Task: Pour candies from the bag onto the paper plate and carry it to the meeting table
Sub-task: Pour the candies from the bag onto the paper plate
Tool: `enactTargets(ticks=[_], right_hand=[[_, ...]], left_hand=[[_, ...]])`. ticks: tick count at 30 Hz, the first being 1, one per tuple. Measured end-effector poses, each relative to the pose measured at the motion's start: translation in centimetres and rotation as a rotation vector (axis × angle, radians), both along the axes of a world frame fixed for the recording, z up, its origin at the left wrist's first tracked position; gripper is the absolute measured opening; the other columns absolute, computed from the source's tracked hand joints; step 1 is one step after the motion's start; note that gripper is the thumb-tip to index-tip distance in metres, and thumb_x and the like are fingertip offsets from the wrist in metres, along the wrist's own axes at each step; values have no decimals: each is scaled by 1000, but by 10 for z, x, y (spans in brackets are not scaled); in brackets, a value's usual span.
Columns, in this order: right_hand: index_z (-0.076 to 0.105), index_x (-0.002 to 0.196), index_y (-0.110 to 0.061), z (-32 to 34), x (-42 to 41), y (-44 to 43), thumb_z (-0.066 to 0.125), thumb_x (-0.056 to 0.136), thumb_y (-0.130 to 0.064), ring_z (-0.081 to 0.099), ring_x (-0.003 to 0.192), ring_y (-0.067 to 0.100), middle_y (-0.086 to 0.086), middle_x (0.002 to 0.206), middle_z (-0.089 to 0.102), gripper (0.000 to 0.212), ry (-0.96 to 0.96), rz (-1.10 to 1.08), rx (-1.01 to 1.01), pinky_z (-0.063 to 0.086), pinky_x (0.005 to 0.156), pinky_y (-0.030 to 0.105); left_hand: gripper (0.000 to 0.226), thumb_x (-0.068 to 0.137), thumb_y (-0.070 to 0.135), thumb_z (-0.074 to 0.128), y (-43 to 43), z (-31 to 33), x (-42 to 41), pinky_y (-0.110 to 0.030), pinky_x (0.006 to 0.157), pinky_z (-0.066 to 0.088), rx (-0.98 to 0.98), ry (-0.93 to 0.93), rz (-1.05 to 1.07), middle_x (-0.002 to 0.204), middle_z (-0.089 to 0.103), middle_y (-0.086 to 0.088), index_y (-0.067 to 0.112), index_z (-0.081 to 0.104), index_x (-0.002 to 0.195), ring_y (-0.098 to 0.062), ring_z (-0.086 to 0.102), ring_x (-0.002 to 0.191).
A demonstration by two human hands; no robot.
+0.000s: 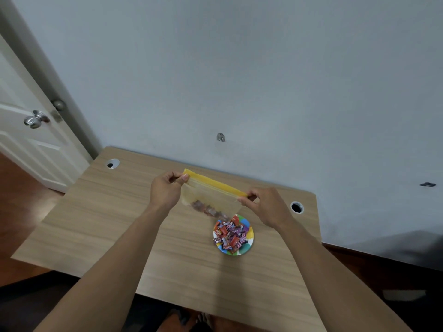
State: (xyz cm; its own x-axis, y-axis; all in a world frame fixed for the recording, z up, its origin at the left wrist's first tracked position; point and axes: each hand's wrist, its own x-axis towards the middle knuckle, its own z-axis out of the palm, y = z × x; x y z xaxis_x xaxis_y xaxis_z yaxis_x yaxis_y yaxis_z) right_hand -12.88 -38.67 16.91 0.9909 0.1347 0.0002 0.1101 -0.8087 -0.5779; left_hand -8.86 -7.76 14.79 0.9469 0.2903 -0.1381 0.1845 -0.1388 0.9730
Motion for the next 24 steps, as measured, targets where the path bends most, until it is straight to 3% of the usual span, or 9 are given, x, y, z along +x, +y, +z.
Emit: enactTargets(ticks=[4, 7, 9, 11, 13, 16, 20, 21, 24], right_hand=[[82, 87, -22, -3, 7, 10, 71, 95, -57, 57, 58, -6, -9, 83, 82, 38, 3, 45, -51, 39, 58, 20], [80, 84, -22, -13, 12, 22, 70, 94, -61, 62, 61, 0, -6, 81, 82, 41, 29, 57, -61, 51, 62, 32], [77, 84, -21, -27, 12, 33, 69, 93, -64, 69, 70, 13, -4, 79, 79, 44, 46, 70, -86, 57, 66, 38], [76, 84, -22, -42, 9, 47, 68, 94, -64, 68, 77, 17, -5, 80, 76, 44, 75, 106, -97, 56, 68, 39], [75, 86, -22, -60, 4, 65, 66, 95, -63, 66, 81, 17, -5, 82, 75, 43, 112, 148, -93, 56, 70, 40], [73, 86, -19, -86, -2, 90, 68, 98, -54, 60, 83, 18, -3, 83, 75, 37, 176, 192, -108, 48, 70, 37], [67, 82, -20, -113, -10, 113, 69, 100, -45, 63, 85, 24, -3, 80, 68, 31, 247, 212, -98, 53, 76, 42], [68, 85, -18, -118, -11, 118, 68, 100, -44, 65, 87, 26, 0, 85, 71, 30, 254, 219, -103, 52, 75, 42], [72, 95, -18, -132, -10, 129, 64, 102, -44, 69, 94, 28, 3, 96, 75, 28, 253, 230, -110, 51, 75, 41]], left_hand=[[16, 96, 19, 80, 10, -8, -2, -24, 76, 50, 31, 17, 0, 89, 76, -4, 3, 80, 97, -13, 63, 81], [18, 97, 16, 78, 22, -15, -8, -17, 71, 48, 83, 32, -1, 89, 75, -6, -2, 79, 98, -13, 61, 79], [14, 98, 12, 77, 36, -25, -14, -14, 69, 48, 127, 44, -7, 85, 73, -5, -2, 78, 97, -8, 63, 74], [8, 98, 9, 76, 51, -38, -23, -10, 68, 47, 143, 84, -11, 75, 72, 6, 6, 78, 90, 6, 61, 65], [19, 97, 10, 77, 69, -57, -33, -14, 72, 48, 166, 128, -6, 65, 73, 18, 20, 76, 81, 10, 61, 62], [27, 97, 12, 78, 92, -83, -50, -20, 76, 49, 224, 177, 14, 64, 72, 31, 32, 75, 78, -6, 64, 74], [5, 95, 15, 80, 110, -99, -64, -5, 73, 48, 280, 235, 12, 86, 80, 4, 15, 85, 94, -17, 69, 87], [9, 95, 16, 80, 114, -103, -66, -2, 72, 46, 309, 249, 12, 92, 80, -3, 10, 86, 98, -18, 70, 90], [14, 94, 24, 82, 127, -114, -68, -10, 77, 46, 338, 273, 17, 102, 81, -6, 13, 88, 102, -19, 72, 95]])
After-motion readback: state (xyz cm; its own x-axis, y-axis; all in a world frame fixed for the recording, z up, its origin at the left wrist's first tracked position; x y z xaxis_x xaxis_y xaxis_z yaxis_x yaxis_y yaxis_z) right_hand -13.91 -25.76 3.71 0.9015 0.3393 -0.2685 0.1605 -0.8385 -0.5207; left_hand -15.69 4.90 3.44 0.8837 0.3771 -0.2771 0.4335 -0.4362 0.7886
